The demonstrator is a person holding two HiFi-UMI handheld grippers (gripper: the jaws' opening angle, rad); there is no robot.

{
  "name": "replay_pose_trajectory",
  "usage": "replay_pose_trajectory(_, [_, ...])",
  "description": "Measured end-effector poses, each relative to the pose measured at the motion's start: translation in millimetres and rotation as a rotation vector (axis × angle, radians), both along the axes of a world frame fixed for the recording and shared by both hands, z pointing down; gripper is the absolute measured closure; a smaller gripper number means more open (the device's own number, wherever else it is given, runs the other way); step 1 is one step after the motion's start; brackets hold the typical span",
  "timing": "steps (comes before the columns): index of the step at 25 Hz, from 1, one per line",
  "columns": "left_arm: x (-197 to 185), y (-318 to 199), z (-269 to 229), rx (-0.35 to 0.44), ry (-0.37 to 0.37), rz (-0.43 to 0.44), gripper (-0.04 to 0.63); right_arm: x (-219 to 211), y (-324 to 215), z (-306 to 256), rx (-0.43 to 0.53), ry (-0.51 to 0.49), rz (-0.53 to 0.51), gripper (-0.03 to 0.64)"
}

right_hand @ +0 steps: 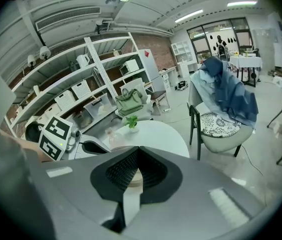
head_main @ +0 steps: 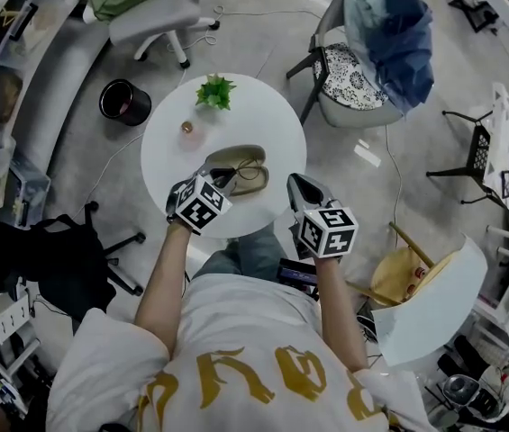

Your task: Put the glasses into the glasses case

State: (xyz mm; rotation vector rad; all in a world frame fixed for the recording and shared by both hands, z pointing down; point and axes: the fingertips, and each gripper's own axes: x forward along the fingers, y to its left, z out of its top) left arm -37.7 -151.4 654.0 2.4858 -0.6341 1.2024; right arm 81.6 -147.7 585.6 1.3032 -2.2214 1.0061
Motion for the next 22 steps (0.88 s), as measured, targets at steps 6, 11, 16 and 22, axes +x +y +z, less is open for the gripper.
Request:
replay_pose_trajectory(6, [10.3, 4.9, 12.3, -0.028, -0.047, 0.065, 0.58, 8.8, 0.9, 4.4, -0.013, -0.006, 0.017, 0.601])
replay_pose_trajectory(11, [14.4, 13.9, 24.4, -0.06, -0.075, 0.108, 0.58, 11.7, 2.7, 11.0, -0.021, -0.007, 0.023, 0.601])
replay_pose_trajectory(16, [17.7, 17.1, 38.2, -0.088, -0.1, 0.132, 0.58, 13.0, 11.0, 20.0, -0.033, -0.005, 0.025, 0.601])
replay_pose_trajectory(22, [19.3, 28.0, 52.8, -0.103, -0.152, 0.197, 0.579, 13.1, 25.7, 23.9, -0.049, -0.004, 0.03, 0.601])
